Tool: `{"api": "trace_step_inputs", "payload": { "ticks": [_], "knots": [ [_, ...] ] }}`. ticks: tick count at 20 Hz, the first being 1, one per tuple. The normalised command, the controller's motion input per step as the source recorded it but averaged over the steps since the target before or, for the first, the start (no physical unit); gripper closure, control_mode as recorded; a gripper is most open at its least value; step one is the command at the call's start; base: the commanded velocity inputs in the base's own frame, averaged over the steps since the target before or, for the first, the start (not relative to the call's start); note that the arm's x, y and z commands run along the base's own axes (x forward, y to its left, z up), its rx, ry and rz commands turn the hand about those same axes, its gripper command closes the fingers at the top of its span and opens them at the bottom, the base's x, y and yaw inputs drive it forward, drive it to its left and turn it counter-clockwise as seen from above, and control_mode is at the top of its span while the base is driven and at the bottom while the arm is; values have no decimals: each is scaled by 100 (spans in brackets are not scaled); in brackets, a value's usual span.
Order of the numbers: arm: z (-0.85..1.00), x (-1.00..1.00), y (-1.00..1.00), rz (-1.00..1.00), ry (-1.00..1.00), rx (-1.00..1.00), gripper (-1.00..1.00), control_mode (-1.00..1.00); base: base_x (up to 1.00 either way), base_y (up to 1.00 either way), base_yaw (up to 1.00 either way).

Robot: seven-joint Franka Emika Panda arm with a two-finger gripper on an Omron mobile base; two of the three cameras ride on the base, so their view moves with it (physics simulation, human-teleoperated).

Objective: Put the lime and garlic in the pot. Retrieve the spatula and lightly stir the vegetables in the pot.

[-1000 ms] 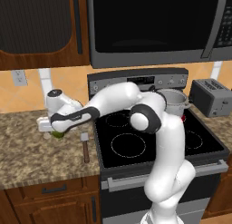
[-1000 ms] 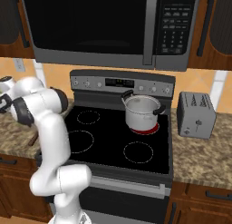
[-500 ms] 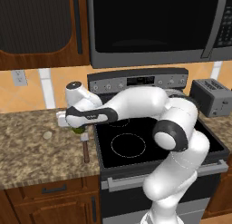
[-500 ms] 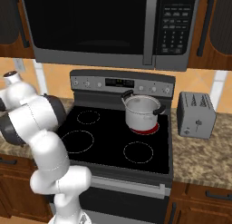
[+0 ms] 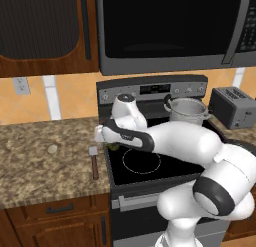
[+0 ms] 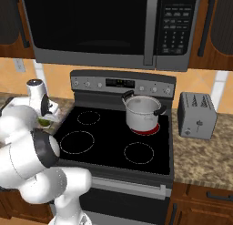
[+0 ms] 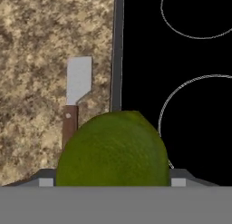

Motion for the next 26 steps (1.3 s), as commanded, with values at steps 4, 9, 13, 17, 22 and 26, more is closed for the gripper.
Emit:
{"api": "trace_step_inputs", "payload": {
  "ticks": [4,9,13,17,22,26],
  "knots": [
    [0,-40,-100,13,-5,10,100,-100,0,0,0],
    [42,-32,-84,16,1,3,100,-100,0,0,0],
    [86,-39,-97,0,21,-5,100,-100,0,0,0],
    [61,-5,-100,-12,0,0,100,-100,0,0,0],
    [45,46,-100,-32,0,0,100,-100,0,0,0],
    [52,43,-97,-32,0,0,100,-100,0,0,0]
  ]
}}
